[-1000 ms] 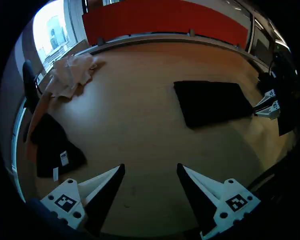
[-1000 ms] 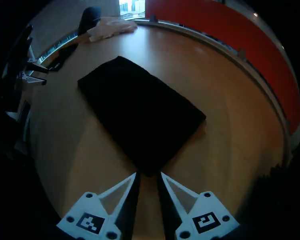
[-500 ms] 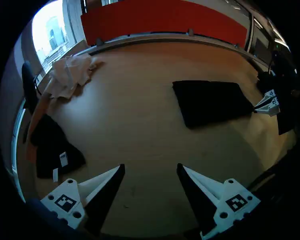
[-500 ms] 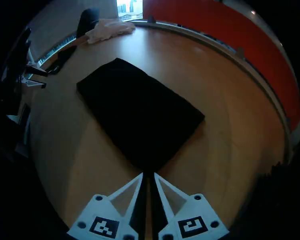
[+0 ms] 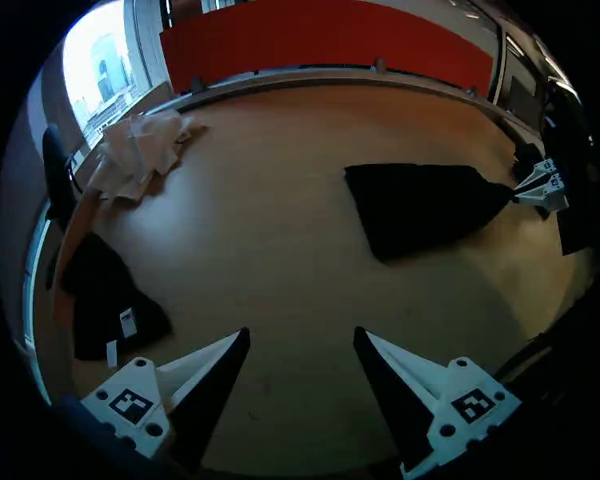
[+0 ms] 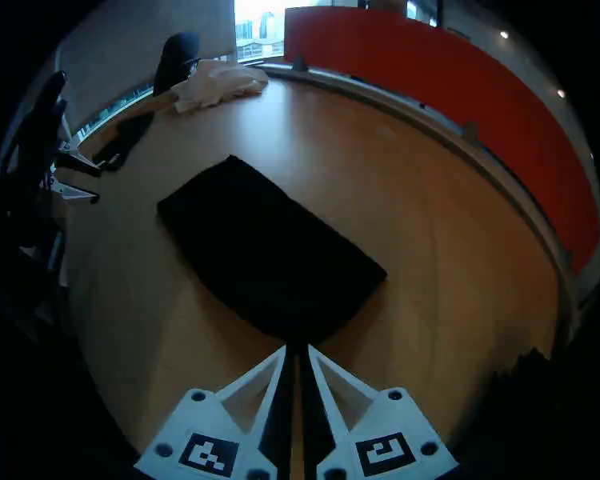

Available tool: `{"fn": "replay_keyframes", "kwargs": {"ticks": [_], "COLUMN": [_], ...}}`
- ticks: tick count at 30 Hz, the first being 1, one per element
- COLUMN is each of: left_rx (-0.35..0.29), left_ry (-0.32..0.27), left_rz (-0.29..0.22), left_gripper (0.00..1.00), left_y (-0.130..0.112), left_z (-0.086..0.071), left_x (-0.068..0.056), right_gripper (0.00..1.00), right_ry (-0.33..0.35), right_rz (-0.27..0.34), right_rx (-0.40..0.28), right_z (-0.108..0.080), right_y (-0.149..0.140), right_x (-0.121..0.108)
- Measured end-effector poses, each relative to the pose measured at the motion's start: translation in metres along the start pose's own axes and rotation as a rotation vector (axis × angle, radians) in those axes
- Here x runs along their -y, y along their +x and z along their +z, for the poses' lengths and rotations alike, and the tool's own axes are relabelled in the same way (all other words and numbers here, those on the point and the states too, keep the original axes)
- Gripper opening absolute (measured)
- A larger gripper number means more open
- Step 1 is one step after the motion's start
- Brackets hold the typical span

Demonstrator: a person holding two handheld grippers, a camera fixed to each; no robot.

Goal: Fold towel

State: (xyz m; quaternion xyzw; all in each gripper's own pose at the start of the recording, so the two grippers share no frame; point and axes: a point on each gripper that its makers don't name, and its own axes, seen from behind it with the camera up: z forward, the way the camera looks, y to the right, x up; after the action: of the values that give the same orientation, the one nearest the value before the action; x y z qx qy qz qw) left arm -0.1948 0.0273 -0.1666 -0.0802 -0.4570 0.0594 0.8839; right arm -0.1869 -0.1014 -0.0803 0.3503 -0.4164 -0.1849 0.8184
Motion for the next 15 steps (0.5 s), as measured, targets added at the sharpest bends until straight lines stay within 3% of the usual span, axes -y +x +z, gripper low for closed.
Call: {"fn": "replay_keyframes", "kwargs": {"ticks": [15], "left_rx": [-0.008], "left_ry": [-0.002], "left_rz": [0.005], "left_gripper": [0.96], "left_y": [0.005], "left_z": [0.001], "left_x": [-0.003], "right_gripper": [0.04], "right_ry": [-0.046], "right_rz": [-0.063], "right_rx": [-0.101], "right_z": [-0.031], "right_y": [0.056], "right_x": [-0.015]}}
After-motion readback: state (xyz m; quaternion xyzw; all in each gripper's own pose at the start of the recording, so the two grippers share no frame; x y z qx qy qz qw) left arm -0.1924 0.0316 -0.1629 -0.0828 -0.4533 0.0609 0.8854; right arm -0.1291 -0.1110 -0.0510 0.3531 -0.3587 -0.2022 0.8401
